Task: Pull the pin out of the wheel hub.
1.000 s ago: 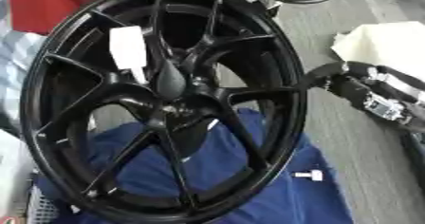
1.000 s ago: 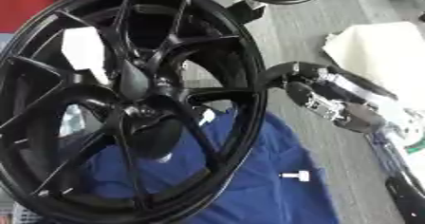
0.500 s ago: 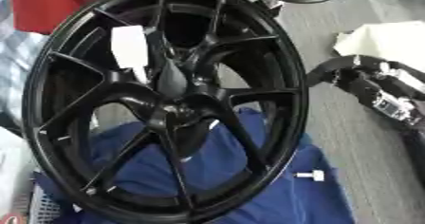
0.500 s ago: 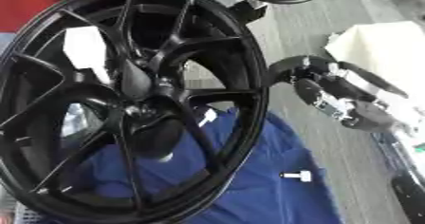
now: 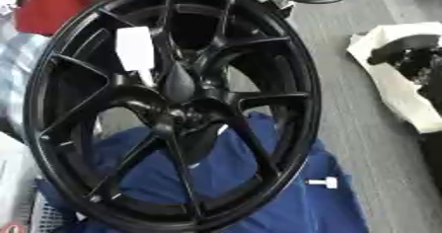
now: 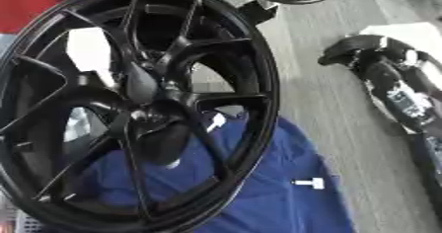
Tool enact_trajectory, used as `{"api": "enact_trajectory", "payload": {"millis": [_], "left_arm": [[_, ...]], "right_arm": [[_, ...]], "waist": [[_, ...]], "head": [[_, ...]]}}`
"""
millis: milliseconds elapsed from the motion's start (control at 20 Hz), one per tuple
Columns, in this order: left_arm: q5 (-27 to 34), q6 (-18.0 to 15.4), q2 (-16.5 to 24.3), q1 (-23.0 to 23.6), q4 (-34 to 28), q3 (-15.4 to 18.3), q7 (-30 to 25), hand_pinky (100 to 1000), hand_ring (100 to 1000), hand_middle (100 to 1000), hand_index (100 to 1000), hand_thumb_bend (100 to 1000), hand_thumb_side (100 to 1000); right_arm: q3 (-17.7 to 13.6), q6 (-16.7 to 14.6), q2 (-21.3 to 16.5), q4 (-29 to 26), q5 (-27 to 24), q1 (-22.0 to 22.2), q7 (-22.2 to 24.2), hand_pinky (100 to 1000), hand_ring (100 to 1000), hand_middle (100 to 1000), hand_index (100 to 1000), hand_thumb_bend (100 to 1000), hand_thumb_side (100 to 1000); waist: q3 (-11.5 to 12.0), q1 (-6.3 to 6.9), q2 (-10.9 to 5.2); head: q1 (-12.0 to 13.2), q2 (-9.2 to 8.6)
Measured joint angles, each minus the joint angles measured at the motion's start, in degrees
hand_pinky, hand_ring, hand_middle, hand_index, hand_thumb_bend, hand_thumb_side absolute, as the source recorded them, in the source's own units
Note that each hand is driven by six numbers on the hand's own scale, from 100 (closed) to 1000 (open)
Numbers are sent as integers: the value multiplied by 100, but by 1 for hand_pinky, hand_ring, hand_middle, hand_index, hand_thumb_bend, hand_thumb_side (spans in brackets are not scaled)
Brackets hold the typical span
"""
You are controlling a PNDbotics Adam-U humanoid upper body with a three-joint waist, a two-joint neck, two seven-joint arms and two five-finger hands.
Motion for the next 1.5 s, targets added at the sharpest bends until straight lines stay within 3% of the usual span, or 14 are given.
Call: {"api": "enact_trajectory", "payload": {"millis": [100, 200, 250, 500, 1100, 1500], "left_arm": [[-292, 87, -91, -266, 114, -263, -338, 928, 853, 800, 906, 213, 577], [-603, 182, -235, -495, 292, -554, -559, 930, 857, 803, 907, 241, 593], [-753, 233, -316, -601, 396, -696, -616, 931, 859, 805, 910, 276, 644], [-1286, 353, -672, -884, 888, -1223, -687, 927, 856, 802, 906, 276, 687], [-1235, 371, -1054, -1092, 1612, -1588, -670, 903, 839, 765, 870, 222, 763], [-1150, 250, -1206, -1160, 1973, -1833, -733, 921, 862, 798, 885, 423, 744]], "right_arm": [[-7, -11, -2, 0, 18, 27, -9, 1000, 807, 771, 839, 100, 539], [-7, -8, -3, 0, 52, 43, -7, 1000, 806, 770, 839, 100, 540], [-6, -4, -3, 0, 65, 43, -4, 1000, 806, 769, 838, 100, 540], [15, 69, -3, 0, 144, 43, 16, 1000, 805, 768, 838, 100, 545], [61, 180, -2, 0, 250, 40, 58, 1000, 803, 767, 838, 100, 550], [91, 223, 1, 0, 315, 37, 81, 1000, 802, 766, 838, 100, 554]], "waist": [[2, 13, -6], [4, 25, -6], [8, 36, -6], [14, 56, -6], [35, 72, -5], [26, 74, 12]], "head": [[-47, -3], [-105, -7], [-126, -9], [-132, -94], [-69, -90], [-21, -48]]}}
